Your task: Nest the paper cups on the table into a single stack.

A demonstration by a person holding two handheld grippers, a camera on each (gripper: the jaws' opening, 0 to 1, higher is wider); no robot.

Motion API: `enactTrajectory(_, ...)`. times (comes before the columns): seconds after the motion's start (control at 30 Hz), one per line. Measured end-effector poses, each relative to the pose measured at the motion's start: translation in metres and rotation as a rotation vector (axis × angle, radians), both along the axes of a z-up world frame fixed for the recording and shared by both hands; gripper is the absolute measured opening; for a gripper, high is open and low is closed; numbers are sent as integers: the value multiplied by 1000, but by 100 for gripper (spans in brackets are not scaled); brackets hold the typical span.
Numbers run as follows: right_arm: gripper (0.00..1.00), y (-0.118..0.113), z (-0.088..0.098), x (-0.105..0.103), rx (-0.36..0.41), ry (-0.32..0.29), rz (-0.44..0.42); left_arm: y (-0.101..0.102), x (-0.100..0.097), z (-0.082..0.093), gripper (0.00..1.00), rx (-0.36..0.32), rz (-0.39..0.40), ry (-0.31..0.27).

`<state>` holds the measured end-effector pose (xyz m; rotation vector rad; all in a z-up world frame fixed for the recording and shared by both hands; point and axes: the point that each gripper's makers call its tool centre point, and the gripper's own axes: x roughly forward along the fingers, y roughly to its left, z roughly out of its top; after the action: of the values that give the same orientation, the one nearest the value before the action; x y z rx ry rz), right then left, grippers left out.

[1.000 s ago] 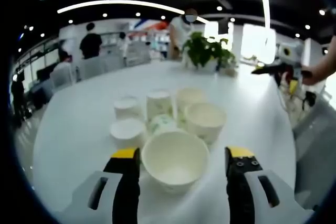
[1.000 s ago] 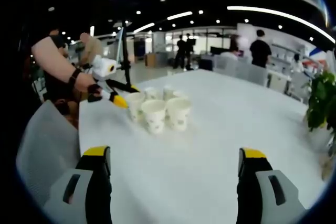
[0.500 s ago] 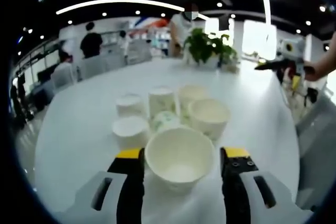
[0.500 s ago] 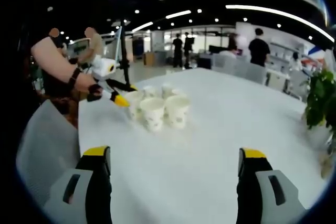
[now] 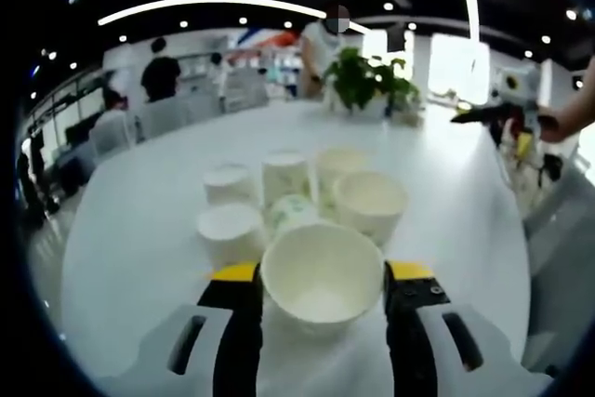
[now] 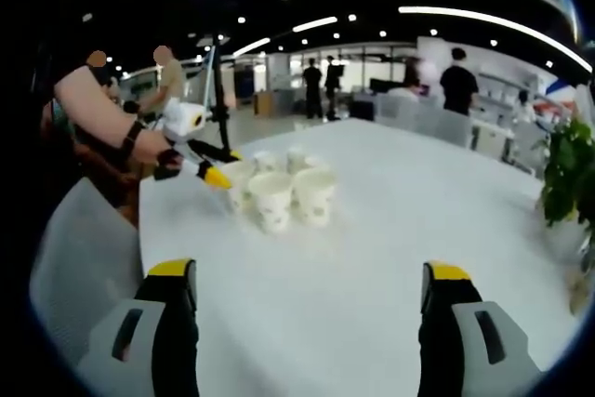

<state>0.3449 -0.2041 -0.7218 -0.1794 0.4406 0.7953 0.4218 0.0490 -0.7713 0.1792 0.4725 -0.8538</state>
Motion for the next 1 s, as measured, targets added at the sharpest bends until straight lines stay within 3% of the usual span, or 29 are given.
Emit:
enactTrajectory(0.8, 98, 1, 3, -3, 4, -8, 8, -7, -13, 10, 48, -17, -24, -12)
enactTrajectory(1.0, 98, 2, 5, -6, 10, -8, 8, -9, -18, 19, 48, -44, -29, -24)
